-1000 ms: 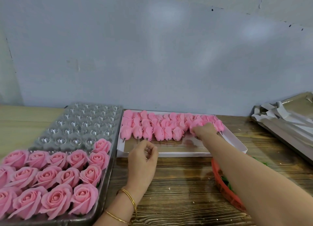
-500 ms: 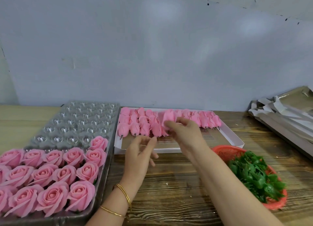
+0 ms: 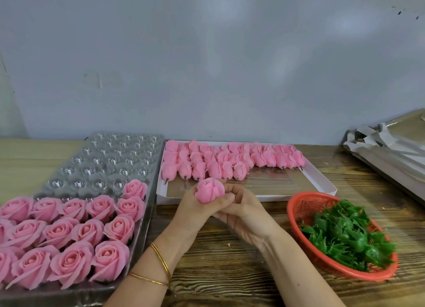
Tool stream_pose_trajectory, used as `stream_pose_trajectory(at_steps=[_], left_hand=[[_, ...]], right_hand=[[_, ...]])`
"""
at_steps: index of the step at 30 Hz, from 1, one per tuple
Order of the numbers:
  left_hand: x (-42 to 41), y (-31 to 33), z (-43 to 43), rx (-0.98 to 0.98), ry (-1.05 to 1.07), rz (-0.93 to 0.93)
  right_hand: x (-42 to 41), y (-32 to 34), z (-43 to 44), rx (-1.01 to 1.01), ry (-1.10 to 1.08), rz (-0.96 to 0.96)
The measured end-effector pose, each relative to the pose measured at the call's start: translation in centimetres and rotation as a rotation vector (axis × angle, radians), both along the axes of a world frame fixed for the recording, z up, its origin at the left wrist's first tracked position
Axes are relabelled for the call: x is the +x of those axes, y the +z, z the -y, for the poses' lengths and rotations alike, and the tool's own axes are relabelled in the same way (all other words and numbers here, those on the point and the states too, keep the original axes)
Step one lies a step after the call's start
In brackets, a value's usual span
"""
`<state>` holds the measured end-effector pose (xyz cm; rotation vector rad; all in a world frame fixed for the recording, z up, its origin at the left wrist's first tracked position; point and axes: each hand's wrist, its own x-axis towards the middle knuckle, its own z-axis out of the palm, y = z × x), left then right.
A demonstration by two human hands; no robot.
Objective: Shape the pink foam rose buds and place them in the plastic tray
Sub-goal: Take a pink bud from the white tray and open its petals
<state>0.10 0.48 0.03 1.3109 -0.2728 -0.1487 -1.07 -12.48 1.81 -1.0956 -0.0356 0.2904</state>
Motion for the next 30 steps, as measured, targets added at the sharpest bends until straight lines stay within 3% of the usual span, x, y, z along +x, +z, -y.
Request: stream_pose_trajectory(at_steps=[9,13,17,22,25,30], left_hand=[[-0.3,-0.2,0.5,0.053,0.005,0.093],[-0.1,-0.5,0.5,0.156,0.19,0.118],[0.0,-0.6,0.8,0.36,0.325,0.273],[-0.6,-0.6,1.2,0.381,0.195,0.339],[-0.6,-0.5,1.1,0.429,0.229,0.347],[-0.9,-0.3,1.1,0.459,0.202,0.32]], right_hand=[[-0.2,-0.3,1.1,-0.075,0.05,0.029],[-0.3,-0.1,1.6,-0.118,-0.033,0.006],[-0.6,0.3,1.0,-0.327,-0.21,0.122],[-1.2,0.7,0.1,-0.55,-0.282,0.245],[-1.3,0.8,0.3,-0.653,-0.289,0.22],[-1.5,0.7,0.1,-0.56,-0.259,0.194]])
